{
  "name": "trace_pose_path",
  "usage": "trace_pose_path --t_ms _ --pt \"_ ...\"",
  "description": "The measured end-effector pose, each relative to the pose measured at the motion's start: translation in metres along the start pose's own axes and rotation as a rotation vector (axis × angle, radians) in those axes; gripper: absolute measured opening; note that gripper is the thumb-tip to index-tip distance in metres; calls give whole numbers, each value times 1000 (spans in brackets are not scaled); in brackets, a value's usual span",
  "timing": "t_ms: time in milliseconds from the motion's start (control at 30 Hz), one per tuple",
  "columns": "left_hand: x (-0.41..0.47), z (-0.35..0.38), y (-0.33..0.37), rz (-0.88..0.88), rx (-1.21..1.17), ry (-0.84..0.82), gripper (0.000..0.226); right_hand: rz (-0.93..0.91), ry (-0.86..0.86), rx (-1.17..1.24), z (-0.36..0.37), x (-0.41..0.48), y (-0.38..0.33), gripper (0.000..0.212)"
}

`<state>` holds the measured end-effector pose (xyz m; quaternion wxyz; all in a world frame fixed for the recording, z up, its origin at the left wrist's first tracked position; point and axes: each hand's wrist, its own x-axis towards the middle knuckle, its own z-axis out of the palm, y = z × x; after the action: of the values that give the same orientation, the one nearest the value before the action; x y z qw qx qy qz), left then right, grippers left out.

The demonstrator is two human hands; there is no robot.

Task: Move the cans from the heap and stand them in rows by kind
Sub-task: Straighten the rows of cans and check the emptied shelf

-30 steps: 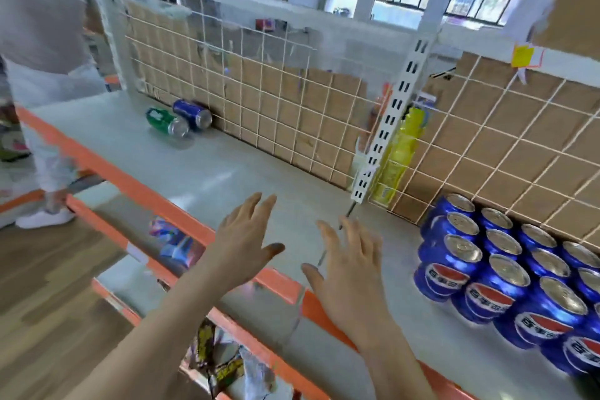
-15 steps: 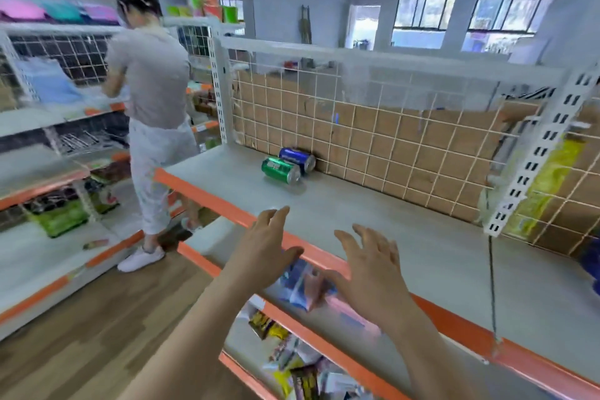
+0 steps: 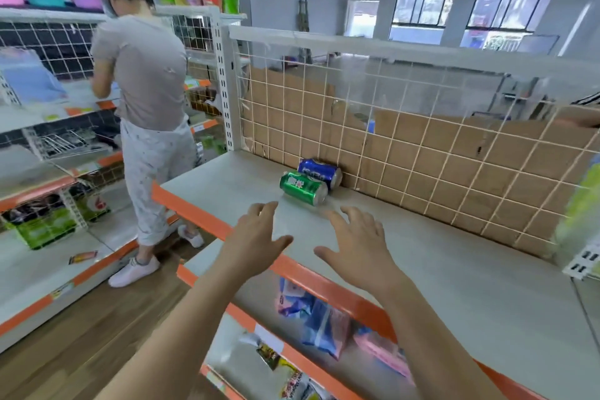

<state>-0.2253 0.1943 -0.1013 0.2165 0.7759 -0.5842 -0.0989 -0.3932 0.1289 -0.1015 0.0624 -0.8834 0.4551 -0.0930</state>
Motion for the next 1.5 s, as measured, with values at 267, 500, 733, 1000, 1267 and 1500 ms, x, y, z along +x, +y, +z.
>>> trace_pose_path --t_ms 267,500,733,1000,1267,1500 --pt "123 -8 -42 14 89 -51 71 58 -4 35 26 120 6 59" --pt "195 6 -59 59 39 -147 71 94 -19 67 45 173 22 65" --pt "258 13 -74 170 6 -290 74 181 39 144 50 231 37 59" --pt "306 25 -78 271 -73 -546 58 282 -90 125 54 287 35 53" --pt "327 40 -89 382 -242 -771 68 370 -119 -37 65 307 30 55" --pt "333 38 -102 355 -312 -843 67 435 -137 -55 66 313 18 68"
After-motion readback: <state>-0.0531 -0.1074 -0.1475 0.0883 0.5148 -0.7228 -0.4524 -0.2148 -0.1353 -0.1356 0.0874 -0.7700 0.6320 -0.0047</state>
